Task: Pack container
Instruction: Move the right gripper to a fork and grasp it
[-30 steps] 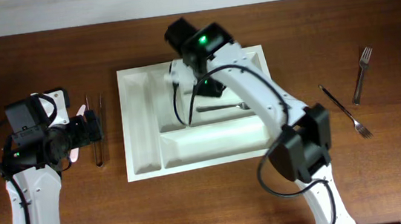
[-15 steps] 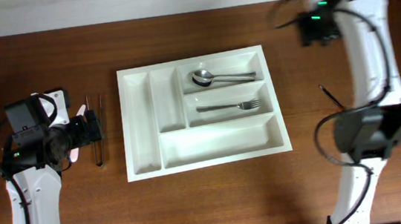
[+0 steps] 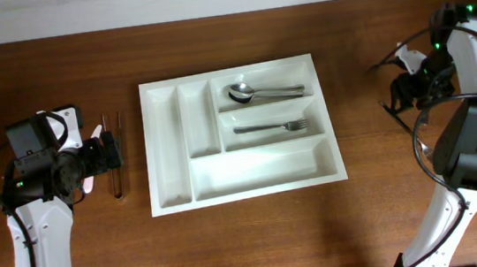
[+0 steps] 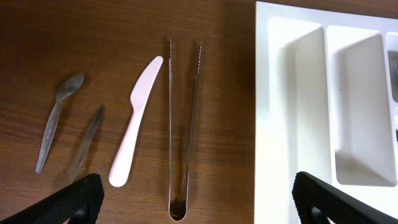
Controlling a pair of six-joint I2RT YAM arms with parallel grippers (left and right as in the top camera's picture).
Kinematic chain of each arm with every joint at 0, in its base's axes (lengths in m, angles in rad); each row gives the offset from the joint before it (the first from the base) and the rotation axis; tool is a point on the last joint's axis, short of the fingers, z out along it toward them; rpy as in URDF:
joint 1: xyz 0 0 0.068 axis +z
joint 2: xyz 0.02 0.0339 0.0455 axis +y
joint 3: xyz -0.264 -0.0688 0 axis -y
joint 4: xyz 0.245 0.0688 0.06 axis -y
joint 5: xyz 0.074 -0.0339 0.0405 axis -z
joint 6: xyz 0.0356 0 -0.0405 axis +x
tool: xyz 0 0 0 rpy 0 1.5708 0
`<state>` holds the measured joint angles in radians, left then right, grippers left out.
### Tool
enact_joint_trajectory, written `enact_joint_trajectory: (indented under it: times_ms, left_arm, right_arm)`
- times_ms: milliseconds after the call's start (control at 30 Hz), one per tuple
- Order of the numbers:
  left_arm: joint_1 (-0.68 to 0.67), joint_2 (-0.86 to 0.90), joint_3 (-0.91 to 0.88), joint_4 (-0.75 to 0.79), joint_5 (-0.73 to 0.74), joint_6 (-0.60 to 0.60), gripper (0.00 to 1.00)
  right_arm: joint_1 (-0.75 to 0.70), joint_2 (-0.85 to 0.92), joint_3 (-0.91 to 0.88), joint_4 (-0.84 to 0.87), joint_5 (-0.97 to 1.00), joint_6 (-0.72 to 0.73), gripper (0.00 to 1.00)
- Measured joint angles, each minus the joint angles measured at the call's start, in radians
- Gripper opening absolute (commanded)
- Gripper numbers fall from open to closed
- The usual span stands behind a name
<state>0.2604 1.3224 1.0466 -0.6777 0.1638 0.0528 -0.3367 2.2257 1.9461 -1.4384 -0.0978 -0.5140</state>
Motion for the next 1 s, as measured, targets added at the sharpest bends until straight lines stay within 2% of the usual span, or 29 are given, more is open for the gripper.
enact_joint_trajectory:
  times_ms: [233,500,833,1000]
  left_arm:
    - [0.000,0.000,0.000,0.000,0.000,0.000,0.99]
    - [0.000,0.000,0.000,0.000,0.000,0.000,0.99]
    - [0.000,0.000,0.000,0.000,0.000,0.000,0.99]
    - [0.000,0.000,0.000,0.000,0.000,0.000,0.99]
  right_arm:
    - [-0.063,0.001,-0.060,0.078,0.019,-0.143,0.65]
    - [-0.096,0.002,-0.104,0.084,-0.003,-0.190,0.64]
    - [-0.068,0.002,-0.198,0.169,0.026,-0.139,0.60]
    - [-0.068,0.002,-0.243,0.212,0.042,-0.093,0.50]
